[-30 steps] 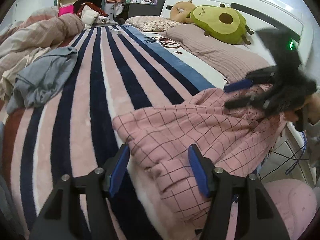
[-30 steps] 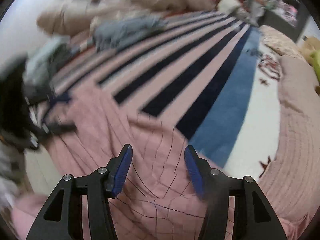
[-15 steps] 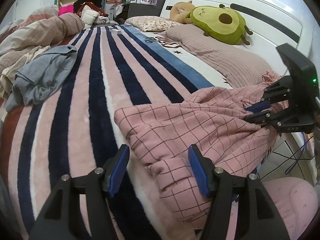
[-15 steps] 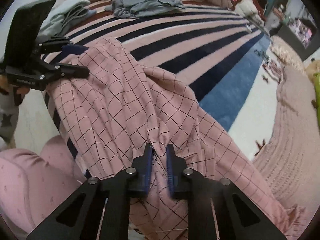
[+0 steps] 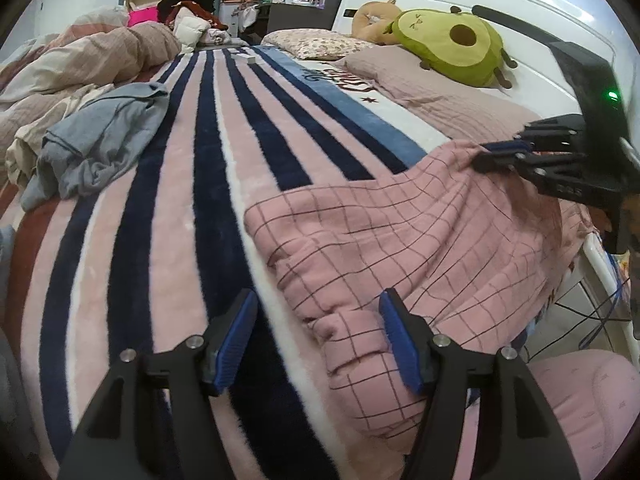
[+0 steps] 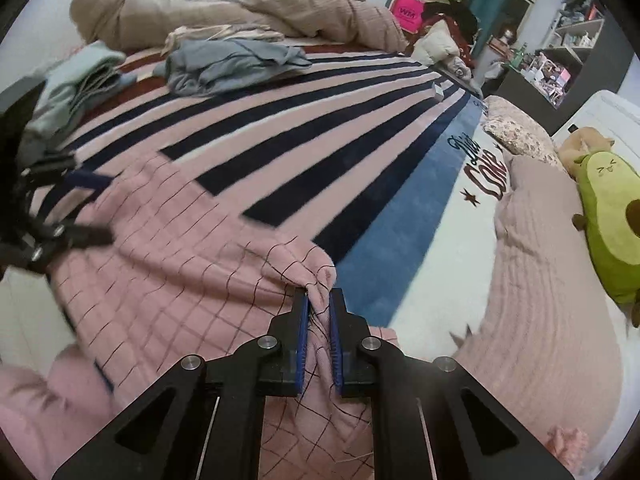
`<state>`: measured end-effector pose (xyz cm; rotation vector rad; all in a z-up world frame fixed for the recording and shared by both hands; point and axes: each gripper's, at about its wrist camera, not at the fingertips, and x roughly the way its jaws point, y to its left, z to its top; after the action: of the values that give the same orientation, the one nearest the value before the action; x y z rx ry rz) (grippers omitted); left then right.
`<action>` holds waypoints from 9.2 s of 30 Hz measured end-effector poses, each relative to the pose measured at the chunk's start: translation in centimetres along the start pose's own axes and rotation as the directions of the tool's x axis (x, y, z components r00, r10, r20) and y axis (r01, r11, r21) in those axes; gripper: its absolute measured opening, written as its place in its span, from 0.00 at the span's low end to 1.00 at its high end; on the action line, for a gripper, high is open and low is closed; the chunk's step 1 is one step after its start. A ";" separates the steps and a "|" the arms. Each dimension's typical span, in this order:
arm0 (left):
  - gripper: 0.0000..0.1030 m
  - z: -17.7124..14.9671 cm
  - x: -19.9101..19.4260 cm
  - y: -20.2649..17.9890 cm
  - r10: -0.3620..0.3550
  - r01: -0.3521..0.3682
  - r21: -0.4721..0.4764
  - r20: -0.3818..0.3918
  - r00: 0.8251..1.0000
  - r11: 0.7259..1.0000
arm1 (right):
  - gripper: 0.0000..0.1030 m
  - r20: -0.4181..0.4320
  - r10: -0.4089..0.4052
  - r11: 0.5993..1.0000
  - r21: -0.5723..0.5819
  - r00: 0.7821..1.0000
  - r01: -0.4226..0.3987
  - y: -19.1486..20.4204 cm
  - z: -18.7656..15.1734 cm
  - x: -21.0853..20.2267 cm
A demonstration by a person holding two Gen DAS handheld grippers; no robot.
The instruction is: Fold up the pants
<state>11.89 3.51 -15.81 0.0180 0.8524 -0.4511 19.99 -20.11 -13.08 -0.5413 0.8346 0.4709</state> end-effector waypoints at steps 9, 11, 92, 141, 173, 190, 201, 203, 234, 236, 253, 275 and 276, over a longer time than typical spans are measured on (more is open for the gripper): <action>0.62 -0.3 -1.1 0.3 0.030 -0.030 -0.020 0.000 1.000 0.999 | 0.48 0.012 0.040 0.979 0.199 0.999 -0.042 -3.3 -2.0 -0.6; 0.62 0.0 -2.1 0.1 0.031 -0.030 -0.027 0.024 0.999 0.999 | 0.61 0.078 -0.002 0.961 0.277 0.997 -0.019 -5.0 -3.7 -4.0; 0.68 4.1 -4.2 -1.8 -0.156 0.173 -0.097 0.155 0.975 0.980 | 0.59 0.269 0.313 0.906 0.203 0.911 -0.371 3.2 -3.4 -7.6; 0.16 5.2 -0.7 1.6 0.062 -0.038 -0.206 0.111 0.992 0.978 | 0.60 0.231 0.167 0.866 0.429 0.958 -0.255 -4.6 -8.0 -2.9; 0.65 -1.4 -3.4 1.2 -0.125 0.125 -0.258 0.019 0.992 0.958 | 0.80 0.118 0.201 0.837 0.494 0.972 -0.233 -2.8 -12.5 -2.7; 0.71 0.4 1.2 2.9 -0.212 0.193 -0.393 -0.006 0.977 0.899 | 0.66 0.237 0.427 0.676 0.558 0.873 -0.482 -4.8 -10.7 1.8; 0.32 1.5 0.4 0.2 -0.134 0.128 -0.289 -0.001 0.991 0.949 | 0.37 0.260 0.402 0.715 0.509 0.878 -0.478 -3.8 -9.9 0.1; 0.27 1.7 0.0 0.0 -0.119 0.117 -0.269 0.008 0.993 0.956 | 0.33 0.258 0.392 0.728 0.501 0.883 -0.469 -3.7 -9.6 -0.3; 0.20 0.1 -21.3 14.5 0.136 -0.057 -0.263 0.293 0.946 0.963 | 0.23 0.320 0.497 0.814 0.150 0.807 -0.561 12.1 13.0 -5.1; 0.20 -0.5 -23.0 16.4 0.185 -0.100 -0.279 0.297 0.937 0.955 | 0.23 0.317 0.522 0.808 0.114 0.792 -0.578 14.2 15.2 -4.8; 0.20 -5.3 -26.6 30.7 0.522 -0.388 -0.490 0.169 0.836 0.781 | 0.23 0.213 0.679 0.725 -0.043 0.702 -0.688 30.3 28.5 3.5; 0.48 -8.0 -25.1 30.8 0.616 -0.494 -0.526 0.076 0.784 0.693 | 0.49 0.149 0.657 0.745 0.020 0.739 -0.666 28.7 26.8 4.8; 0.49 -7.9 -25.4 30.5 0.622 -0.498 -0.526 0.077 0.779 0.689 | 0.52 0.152 0.653 0.750 0.013 0.742 -0.662 28.6 26.6 4.4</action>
<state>3.61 42.25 -7.49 -0.2292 0.6405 0.3592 20.72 19.02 -9.33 -0.1239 0.8935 1.1215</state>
